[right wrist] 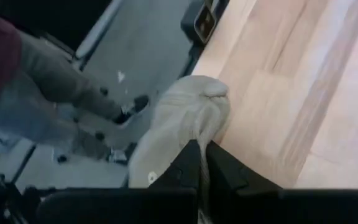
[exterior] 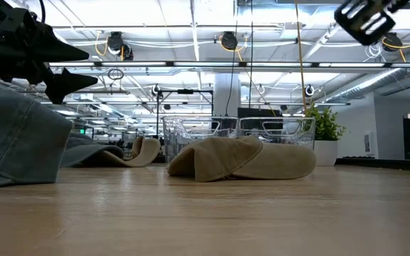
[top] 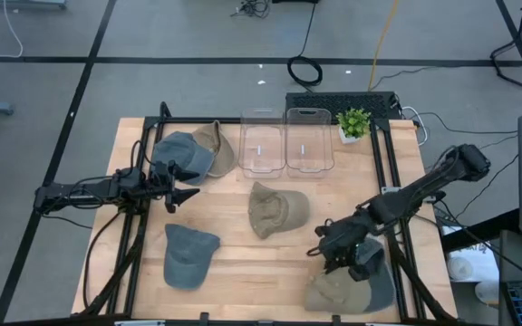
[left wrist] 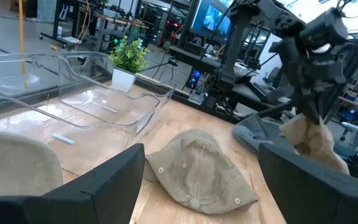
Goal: Pick & Place hat
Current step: Put the bottom brown cap into the right transparent bin
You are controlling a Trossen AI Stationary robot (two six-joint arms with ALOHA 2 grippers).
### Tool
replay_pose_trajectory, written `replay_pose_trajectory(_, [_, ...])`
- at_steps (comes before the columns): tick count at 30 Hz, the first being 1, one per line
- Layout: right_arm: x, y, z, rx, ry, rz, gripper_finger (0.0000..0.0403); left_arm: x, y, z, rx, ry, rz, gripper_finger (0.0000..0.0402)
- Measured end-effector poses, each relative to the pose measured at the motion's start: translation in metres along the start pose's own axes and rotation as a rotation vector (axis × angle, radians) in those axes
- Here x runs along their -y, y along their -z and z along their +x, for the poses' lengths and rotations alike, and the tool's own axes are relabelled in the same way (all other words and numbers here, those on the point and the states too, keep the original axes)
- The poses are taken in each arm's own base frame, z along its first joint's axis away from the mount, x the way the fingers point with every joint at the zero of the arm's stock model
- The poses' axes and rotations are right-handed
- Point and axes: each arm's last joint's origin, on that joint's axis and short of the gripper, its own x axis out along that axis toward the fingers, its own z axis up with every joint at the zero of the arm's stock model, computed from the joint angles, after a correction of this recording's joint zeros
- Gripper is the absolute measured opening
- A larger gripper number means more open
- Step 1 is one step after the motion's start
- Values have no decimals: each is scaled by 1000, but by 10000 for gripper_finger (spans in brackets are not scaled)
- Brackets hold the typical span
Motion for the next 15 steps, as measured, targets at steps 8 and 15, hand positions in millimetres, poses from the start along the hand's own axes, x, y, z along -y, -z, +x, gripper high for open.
replay_pose_trajectory(8, [-14, -5, -36, 166, 46, 40, 0, 0, 0, 0, 0, 0, 0, 324])
replay_pose_trajectory(15, [-22, -9, -60, 329, 102, 16, 0, 0, 0, 0, 0, 0, 0, 324])
